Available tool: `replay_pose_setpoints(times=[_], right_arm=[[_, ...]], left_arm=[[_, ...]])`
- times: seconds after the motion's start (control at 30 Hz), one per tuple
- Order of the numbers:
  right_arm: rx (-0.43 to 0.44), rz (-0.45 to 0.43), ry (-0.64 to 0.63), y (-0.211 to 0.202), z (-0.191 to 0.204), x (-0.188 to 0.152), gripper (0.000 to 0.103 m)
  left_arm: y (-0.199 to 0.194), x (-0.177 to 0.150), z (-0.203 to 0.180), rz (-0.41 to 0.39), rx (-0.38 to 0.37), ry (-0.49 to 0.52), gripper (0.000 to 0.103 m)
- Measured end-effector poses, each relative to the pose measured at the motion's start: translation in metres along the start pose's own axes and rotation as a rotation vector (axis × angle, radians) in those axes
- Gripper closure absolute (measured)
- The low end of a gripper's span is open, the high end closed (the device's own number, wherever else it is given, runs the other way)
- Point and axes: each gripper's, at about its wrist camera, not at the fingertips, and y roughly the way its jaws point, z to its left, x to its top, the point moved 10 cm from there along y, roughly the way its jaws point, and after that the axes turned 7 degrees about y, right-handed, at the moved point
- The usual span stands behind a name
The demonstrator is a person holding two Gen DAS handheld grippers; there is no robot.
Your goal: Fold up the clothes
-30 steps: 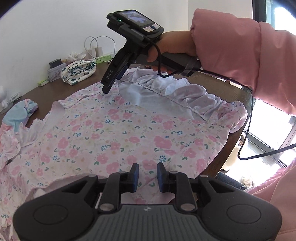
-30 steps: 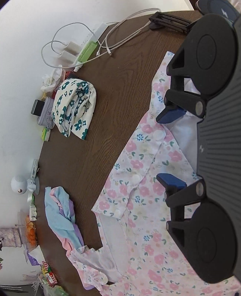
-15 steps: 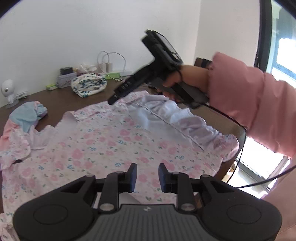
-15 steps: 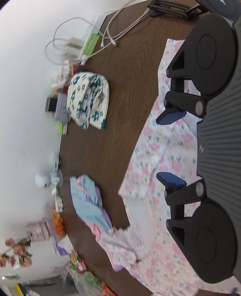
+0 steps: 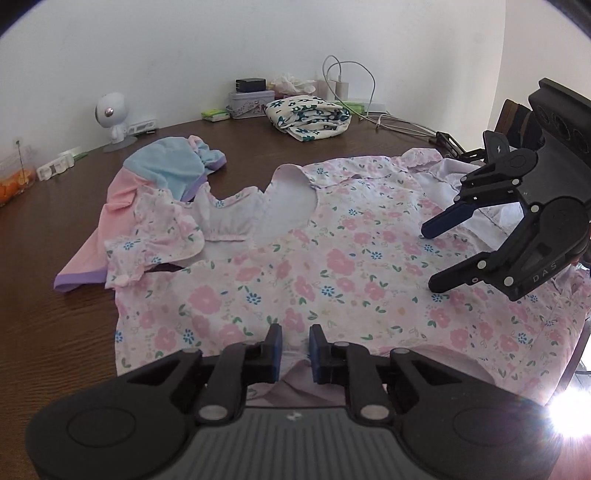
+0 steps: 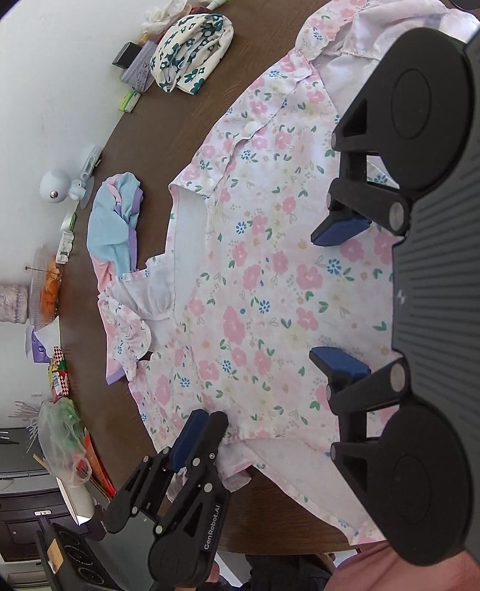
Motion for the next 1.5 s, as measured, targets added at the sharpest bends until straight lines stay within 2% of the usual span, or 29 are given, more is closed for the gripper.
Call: replay_pose_setpoints(times=[0.07,0.13,0.17,0.2,0.27,0.43,0.77,0.87,0.97,1.03,1.1,1.43,1.5], right_arm=[[0.005,0.002,0.022,-0.002,-0.003,-0.003,0.038],[0.009,0.0,0.041,-0.004,-0.006,-0.005,0.038],[0.009,-0.01,0.041,-0.007,-0.004,-0.006,0.038],[0.009,-0.019,0.041,-0.009,-0.003,-0.007,0.038],[0.014,-0.031,0.041,-0.015,0.001,-0.01,0.038],[0.027,-0.026,0.036,-0.02,0.009,-0.019,0.036],[0.025,-0.022,0.04,-0.021,0.021,-0.029,0.034],[0.023,-0.023,0.038,-0.023,0.022,-0.031,0.034],[0.028,-0.029,0.03,-0.025,0.025,-0.031,0.034],[0.031,-0.025,0.026,-0.024,0.026,-0.033,0.034],[0.036,-0.027,0.025,-0.024,0.026,-0.035,0.034],[0.047,-0.03,0.013,-0.024,0.024,-0.037,0.032],[0.048,-0.031,0.012,-0.024,0.024,-0.037,0.031]], left_arm=[[-0.003,0.001,0.001,-0.007,-0.006,-0.004,0.087],[-0.019,0.004,0.009,-0.061,-0.032,-0.058,0.085],[-0.03,0.004,0.016,-0.089,-0.036,-0.094,0.081],[-0.042,0.003,0.026,-0.11,-0.02,-0.128,0.065],[-0.064,-0.007,0.045,-0.124,0.066,-0.155,0.055],[-0.084,-0.043,0.064,-0.035,0.14,-0.167,0.055],[-0.069,-0.073,0.068,0.074,0.202,-0.205,0.053],[-0.069,-0.074,0.067,0.081,0.22,-0.212,0.054],[-0.07,-0.074,0.067,0.077,0.238,-0.222,0.065],[-0.07,-0.073,0.066,0.077,0.256,-0.218,0.085],[-0.071,-0.072,0.065,0.078,0.27,-0.209,0.093],[-0.081,-0.064,0.084,0.092,0.393,-0.118,0.099],[-0.081,-0.063,0.085,0.095,0.398,-0.103,0.099]])
